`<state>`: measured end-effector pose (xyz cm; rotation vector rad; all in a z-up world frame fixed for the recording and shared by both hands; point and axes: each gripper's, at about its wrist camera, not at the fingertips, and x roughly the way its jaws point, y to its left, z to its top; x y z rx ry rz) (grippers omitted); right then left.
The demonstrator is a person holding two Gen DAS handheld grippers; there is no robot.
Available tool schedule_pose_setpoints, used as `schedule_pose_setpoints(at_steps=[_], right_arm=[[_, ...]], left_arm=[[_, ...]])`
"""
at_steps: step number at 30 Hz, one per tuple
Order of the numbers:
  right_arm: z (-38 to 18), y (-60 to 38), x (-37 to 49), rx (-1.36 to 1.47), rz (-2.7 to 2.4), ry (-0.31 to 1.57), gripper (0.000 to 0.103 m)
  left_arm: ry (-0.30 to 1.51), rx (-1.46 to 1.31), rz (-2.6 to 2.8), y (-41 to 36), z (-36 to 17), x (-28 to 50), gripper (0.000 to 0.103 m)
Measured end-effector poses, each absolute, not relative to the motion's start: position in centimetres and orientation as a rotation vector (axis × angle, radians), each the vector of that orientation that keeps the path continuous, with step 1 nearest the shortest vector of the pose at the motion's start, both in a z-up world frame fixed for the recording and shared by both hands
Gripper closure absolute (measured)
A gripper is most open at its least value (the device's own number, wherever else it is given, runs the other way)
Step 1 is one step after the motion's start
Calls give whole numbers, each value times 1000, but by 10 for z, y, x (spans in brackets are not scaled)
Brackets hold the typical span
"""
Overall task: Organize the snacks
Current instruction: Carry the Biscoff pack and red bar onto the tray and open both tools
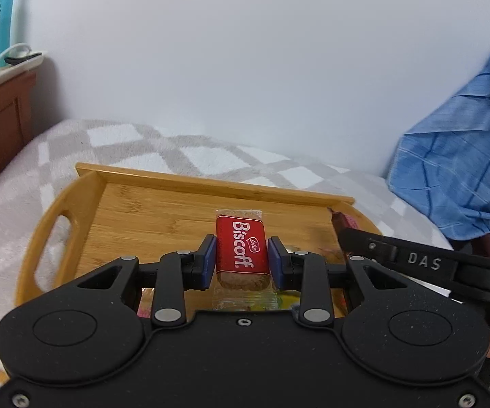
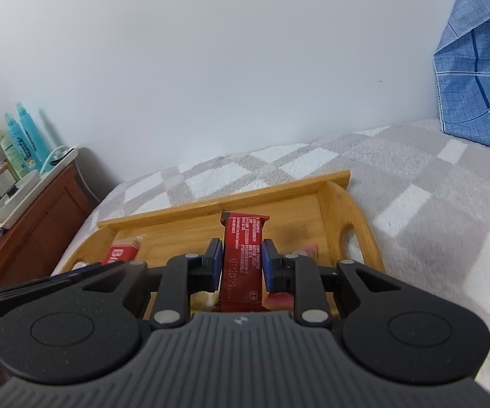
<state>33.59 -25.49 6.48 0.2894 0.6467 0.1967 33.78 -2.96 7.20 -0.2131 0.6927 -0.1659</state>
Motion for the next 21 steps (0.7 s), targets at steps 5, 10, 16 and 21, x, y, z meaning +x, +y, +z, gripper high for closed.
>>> schedule_pose_setpoints(at_steps=[5, 10, 16, 21], right_arm=[[55, -253, 357, 310, 194, 674, 75], [48, -247, 366, 266, 172, 700, 75], [45, -248, 369, 276, 167, 708, 75], [45, -249, 370, 319, 184, 721, 75]], left_arm=[[708, -193, -161, -41, 56, 355, 72], [728, -179, -152, -48, 44, 365, 72], [739, -165, -144, -51, 35, 371, 72], [744, -160, -137, -51, 31, 373, 72]])
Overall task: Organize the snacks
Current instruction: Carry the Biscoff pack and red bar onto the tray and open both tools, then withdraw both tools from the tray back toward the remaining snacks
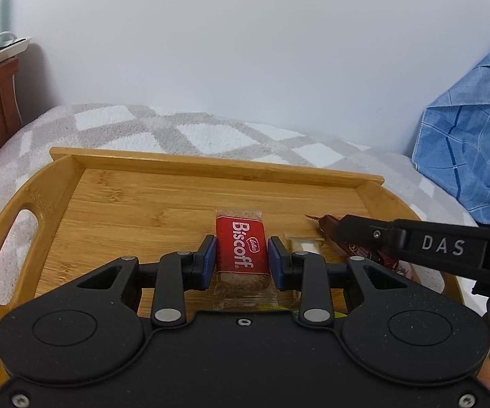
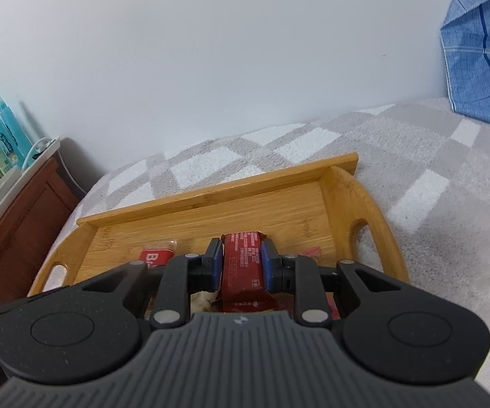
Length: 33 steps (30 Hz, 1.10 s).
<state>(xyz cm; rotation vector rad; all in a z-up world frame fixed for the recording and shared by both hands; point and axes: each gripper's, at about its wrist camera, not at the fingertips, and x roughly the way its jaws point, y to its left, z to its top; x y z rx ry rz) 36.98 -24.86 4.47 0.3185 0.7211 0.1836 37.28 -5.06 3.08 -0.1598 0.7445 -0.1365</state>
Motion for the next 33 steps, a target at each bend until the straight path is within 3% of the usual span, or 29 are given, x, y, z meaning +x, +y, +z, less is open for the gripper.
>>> schedule_pose_setpoints(at_steps=[3, 5, 13, 24, 33], right_arm=[[42, -247, 370, 325, 179, 721, 65], [41, -246, 370, 322, 173, 715, 65], [52, -245, 354, 324, 184, 679, 50], [73, -242, 296, 257, 191, 611, 43], [70, -239, 245, 264, 206, 584, 38]], left_arm=[[754, -157, -133, -51, 28, 373, 72], [753, -159, -132, -51, 28, 373, 72], [738, -138, -132, -46, 42, 352, 49], [698, -101, -121, -31, 69, 282, 27], [679, -66, -106, -27, 74, 225, 20]])
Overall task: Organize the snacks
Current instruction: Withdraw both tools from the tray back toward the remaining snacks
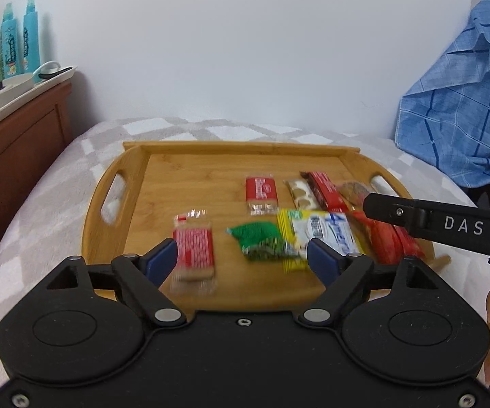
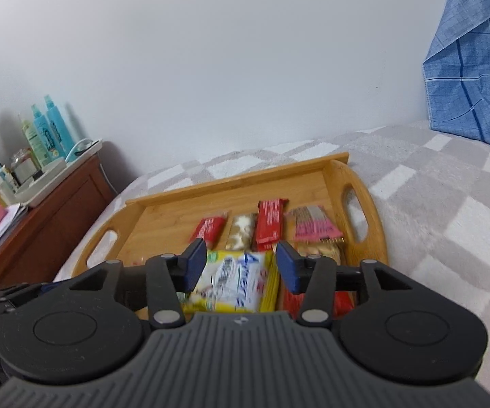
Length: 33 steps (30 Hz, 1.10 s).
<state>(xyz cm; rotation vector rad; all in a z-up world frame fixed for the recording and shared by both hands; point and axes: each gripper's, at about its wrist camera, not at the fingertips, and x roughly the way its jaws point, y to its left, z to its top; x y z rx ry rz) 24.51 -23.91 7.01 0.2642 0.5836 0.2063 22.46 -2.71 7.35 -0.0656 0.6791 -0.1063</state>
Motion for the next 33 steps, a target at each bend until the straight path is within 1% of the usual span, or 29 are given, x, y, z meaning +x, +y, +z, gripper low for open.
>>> schedule_pose_setpoints(at_steps=[8, 15, 17, 19, 25, 29, 30, 31, 33], right_arm=[[62, -248, 201, 274, 182, 570, 34], [53, -247, 158, 201, 159, 562, 33], [51, -247, 146, 171, 144, 555, 33], [47, -248, 134, 157, 131, 555, 33], [33, -248, 103, 112, 74, 582, 33], [25, -247, 95, 121, 54, 601, 33], [24, -246, 94, 123, 51, 606, 33], [23, -246, 94, 121, 49, 609, 33], [22, -243, 96, 107, 40, 610, 33]], left_arm=[[664, -50, -115, -23, 68, 180, 14], [680, -2, -139, -18, 65, 148, 15], [678, 17, -152, -19, 64, 138, 17], [689, 16, -168, -18, 62, 130, 24], [732, 1, -205, -16, 47, 115, 37], [738, 30, -192, -17, 37, 113, 39], [738, 34, -193, -17, 36, 113, 41], [737, 37, -195, -18, 35, 113, 46], [734, 39, -204, -19, 33, 115, 50]])
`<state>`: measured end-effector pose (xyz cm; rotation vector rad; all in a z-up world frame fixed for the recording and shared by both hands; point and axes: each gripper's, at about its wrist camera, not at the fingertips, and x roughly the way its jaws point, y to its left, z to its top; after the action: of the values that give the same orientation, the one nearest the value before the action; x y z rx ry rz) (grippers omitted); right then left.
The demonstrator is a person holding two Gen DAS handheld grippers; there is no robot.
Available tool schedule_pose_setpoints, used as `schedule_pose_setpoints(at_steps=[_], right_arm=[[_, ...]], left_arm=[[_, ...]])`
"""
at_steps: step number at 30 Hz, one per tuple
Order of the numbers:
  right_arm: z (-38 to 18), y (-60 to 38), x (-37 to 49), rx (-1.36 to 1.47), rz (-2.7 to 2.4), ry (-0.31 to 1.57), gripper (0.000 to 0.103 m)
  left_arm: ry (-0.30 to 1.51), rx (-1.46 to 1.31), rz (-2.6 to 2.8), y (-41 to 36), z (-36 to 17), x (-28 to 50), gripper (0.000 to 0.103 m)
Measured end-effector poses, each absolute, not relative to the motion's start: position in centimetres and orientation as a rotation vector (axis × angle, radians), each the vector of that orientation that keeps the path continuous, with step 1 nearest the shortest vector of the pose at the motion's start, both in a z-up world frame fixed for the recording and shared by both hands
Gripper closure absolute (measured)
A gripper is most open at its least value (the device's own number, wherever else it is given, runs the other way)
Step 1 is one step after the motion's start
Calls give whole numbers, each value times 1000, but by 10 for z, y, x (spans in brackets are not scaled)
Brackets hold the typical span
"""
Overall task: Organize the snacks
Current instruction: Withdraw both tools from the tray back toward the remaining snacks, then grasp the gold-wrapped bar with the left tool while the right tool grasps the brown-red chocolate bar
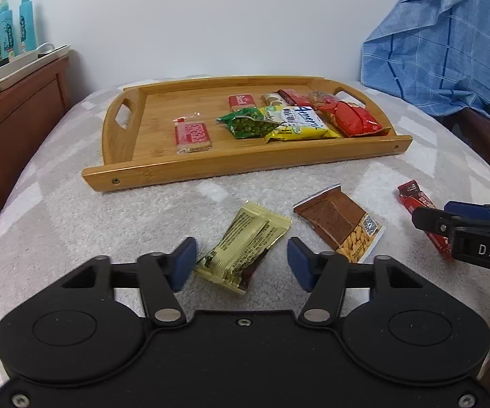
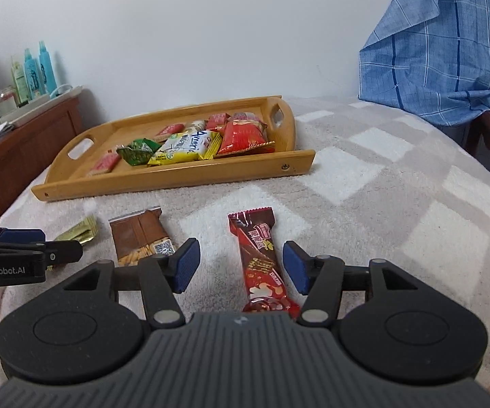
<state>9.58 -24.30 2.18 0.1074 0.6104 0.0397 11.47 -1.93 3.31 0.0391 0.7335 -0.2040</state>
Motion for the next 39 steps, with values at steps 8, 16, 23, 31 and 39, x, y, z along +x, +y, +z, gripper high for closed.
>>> schedule_pose_setpoints(at_steps=[8, 16, 23, 31, 39], right_arm=[[18, -244, 102, 126, -4, 626, 37], [16, -244, 103, 148, 2, 652, 52], [15, -239, 102, 124, 19, 653, 57], [15, -235, 101, 119, 46, 642, 58], [14, -236, 105, 131, 35, 650, 72]], left_arm=[[744, 21, -233, -21, 32, 118, 53], [753, -15, -280, -20, 37, 106, 53], [757, -22, -203, -19, 34, 114, 53], [771, 2, -195, -28, 27, 117, 57], [775, -6, -182, -27, 29, 120, 74]])
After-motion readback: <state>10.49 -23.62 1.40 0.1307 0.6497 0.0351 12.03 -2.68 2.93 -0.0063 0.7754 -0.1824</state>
